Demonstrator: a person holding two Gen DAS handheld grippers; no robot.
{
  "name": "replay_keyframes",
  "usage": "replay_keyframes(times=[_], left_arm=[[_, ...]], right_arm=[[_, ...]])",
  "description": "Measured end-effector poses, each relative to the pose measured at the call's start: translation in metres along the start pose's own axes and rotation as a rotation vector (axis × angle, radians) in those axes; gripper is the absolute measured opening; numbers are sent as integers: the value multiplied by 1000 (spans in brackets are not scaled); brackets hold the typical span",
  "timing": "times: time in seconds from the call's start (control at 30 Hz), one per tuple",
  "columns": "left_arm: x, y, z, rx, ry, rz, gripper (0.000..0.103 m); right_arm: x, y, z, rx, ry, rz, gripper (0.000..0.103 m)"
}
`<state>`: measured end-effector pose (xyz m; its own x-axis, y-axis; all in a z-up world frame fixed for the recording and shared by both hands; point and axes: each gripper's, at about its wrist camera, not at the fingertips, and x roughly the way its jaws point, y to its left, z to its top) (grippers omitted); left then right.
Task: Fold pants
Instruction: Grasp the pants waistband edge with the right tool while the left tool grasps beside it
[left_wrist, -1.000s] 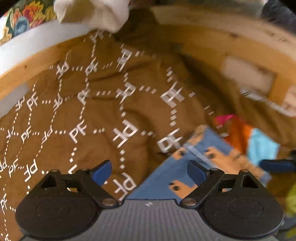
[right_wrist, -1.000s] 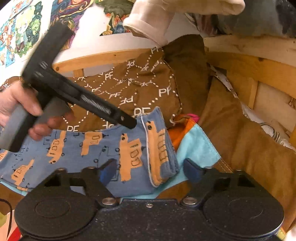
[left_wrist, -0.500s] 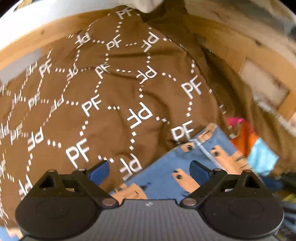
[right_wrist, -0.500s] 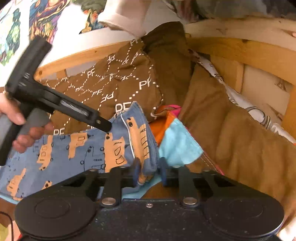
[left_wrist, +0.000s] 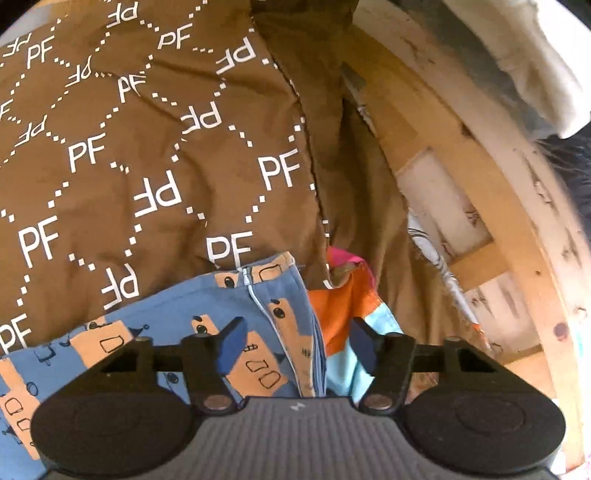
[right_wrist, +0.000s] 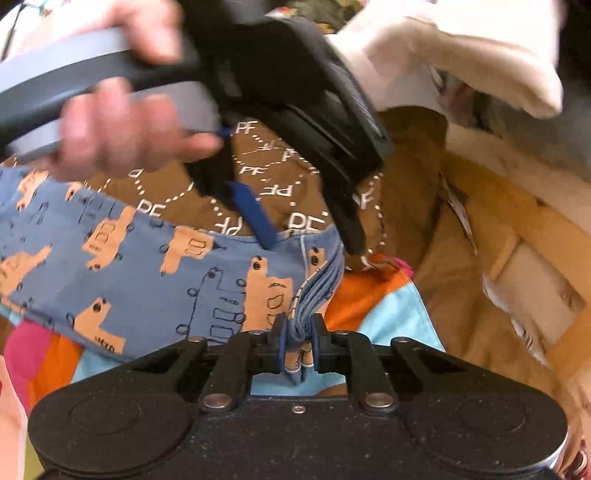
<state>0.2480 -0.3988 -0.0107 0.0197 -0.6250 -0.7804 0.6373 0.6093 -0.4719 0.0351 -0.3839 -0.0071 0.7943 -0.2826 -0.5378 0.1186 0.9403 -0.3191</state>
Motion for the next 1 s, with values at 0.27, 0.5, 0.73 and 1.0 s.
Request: replay_keyframes(times=[0.27, 0.5, 0.73, 1.0], left_arm=[[16, -16, -12, 71, -9, 97, 34], [8, -8, -21, 71, -39, 106, 12], [-15, 15, -24, -18, -40, 68, 11], [-55, 46, -37, -110, -62, 44, 10]], right_arm=[[0, 20, -4, -126, -8, 0, 14], [0, 23, -7, -140, -10, -23, 26], [7, 25, -7, -154, -2, -48, 44], [-13, 48, 8, -188, -74, -7, 18]])
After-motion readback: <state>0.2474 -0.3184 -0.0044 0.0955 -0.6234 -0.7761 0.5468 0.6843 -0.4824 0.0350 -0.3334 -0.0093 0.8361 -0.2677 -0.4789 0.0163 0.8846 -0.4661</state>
